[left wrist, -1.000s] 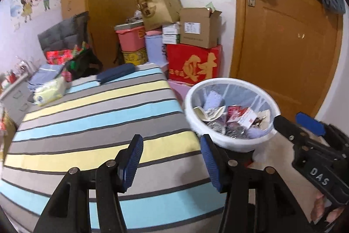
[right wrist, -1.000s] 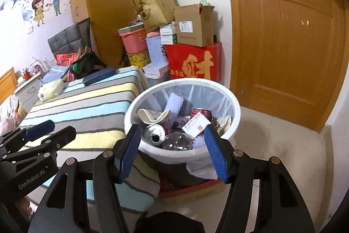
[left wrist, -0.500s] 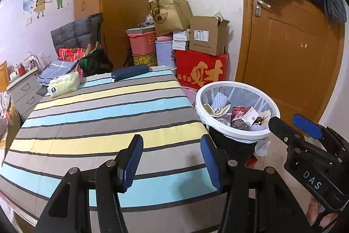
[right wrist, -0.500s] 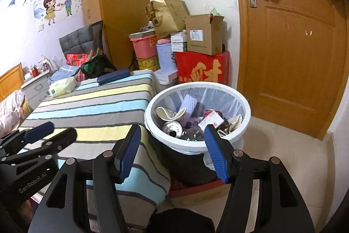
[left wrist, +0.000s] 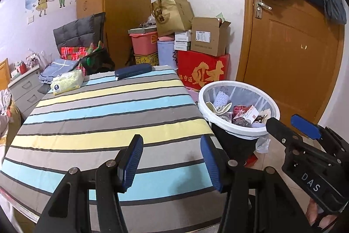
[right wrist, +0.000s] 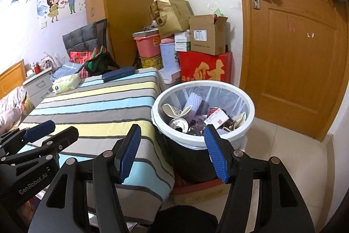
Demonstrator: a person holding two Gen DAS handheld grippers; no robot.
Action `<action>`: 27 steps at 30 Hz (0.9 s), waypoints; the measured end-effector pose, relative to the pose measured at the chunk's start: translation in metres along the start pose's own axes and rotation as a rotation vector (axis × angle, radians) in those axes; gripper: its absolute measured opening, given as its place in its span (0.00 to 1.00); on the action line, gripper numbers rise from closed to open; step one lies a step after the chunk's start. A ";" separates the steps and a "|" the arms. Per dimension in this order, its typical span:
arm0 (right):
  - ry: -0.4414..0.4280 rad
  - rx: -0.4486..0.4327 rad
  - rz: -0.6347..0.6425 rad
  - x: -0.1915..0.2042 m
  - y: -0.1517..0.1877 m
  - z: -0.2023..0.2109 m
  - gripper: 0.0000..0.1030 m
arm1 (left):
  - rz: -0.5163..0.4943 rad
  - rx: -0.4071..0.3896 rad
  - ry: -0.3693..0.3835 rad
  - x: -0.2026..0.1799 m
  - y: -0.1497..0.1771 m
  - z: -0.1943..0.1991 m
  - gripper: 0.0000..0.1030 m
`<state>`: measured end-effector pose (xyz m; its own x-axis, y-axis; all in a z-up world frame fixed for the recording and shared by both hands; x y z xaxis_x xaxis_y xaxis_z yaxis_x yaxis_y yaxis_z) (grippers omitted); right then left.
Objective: Collect trash
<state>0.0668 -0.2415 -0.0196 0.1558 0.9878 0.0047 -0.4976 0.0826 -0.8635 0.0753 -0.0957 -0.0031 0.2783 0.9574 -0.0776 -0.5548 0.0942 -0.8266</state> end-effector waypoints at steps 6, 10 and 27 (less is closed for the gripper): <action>0.007 -0.001 0.002 0.000 0.000 0.000 0.60 | 0.006 -0.003 -0.001 0.003 0.001 0.004 0.53; 0.004 0.002 -0.002 0.001 0.001 0.001 0.60 | 0.002 -0.007 -0.002 0.002 0.002 0.006 0.53; -0.002 0.000 0.001 0.004 0.003 0.003 0.60 | 0.008 -0.012 -0.001 0.004 0.003 0.012 0.53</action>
<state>0.0630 -0.2368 -0.0209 0.1541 0.9880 0.0050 -0.4975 0.0820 -0.8636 0.0655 -0.0880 0.0006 0.2730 0.9584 -0.0837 -0.5476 0.0833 -0.8326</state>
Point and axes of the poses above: each gripper's, at about its wrist camera, not at the fingertips, and z roughly against the way its jaws point, x to its left, y to its underside, the point moved 5 cm from there along -z, roughly the way its jaws point, and after that the axes turned 7 degrees about y, right-handed, at the moved point
